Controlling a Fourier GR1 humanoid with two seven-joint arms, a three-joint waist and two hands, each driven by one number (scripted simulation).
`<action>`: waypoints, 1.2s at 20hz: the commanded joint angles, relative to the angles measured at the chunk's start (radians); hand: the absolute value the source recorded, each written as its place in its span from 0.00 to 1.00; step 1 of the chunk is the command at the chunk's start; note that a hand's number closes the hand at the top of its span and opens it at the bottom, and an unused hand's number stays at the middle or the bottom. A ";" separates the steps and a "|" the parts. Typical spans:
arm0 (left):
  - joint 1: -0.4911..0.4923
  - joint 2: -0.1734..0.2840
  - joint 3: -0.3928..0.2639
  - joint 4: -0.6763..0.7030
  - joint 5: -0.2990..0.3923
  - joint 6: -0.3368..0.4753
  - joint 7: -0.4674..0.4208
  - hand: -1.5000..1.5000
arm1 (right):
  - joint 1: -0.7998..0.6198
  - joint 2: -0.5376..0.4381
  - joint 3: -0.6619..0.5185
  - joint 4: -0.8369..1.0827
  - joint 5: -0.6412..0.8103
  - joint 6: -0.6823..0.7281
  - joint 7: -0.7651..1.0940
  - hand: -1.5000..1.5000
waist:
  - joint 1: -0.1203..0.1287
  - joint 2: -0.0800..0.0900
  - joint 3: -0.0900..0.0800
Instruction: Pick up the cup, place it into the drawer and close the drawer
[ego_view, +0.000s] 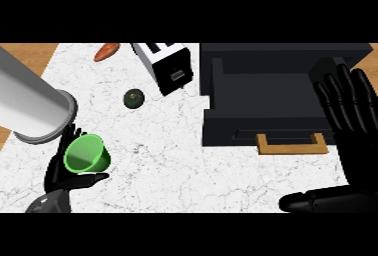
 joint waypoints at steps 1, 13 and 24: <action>-0.008 -0.045 -0.018 0.010 0.008 -0.097 -0.052 0.00 | 0.015 0.017 0.019 0.023 0.025 -0.006 -0.024 0.00 | 0.003 0.000 0.000; -0.048 -0.051 -0.023 0.004 0.020 -0.125 -0.143 1.00 | -0.017 -0.017 -0.042 0.022 -0.029 0.007 0.001 0.00 | -0.001 0.001 -0.001; -0.008 -0.116 -0.024 -0.132 0.037 0.060 -0.183 1.00 | 0.049 -0.024 -0.033 -0.015 -0.034 0.042 -0.023 0.00 | 0.007 -0.004 0.001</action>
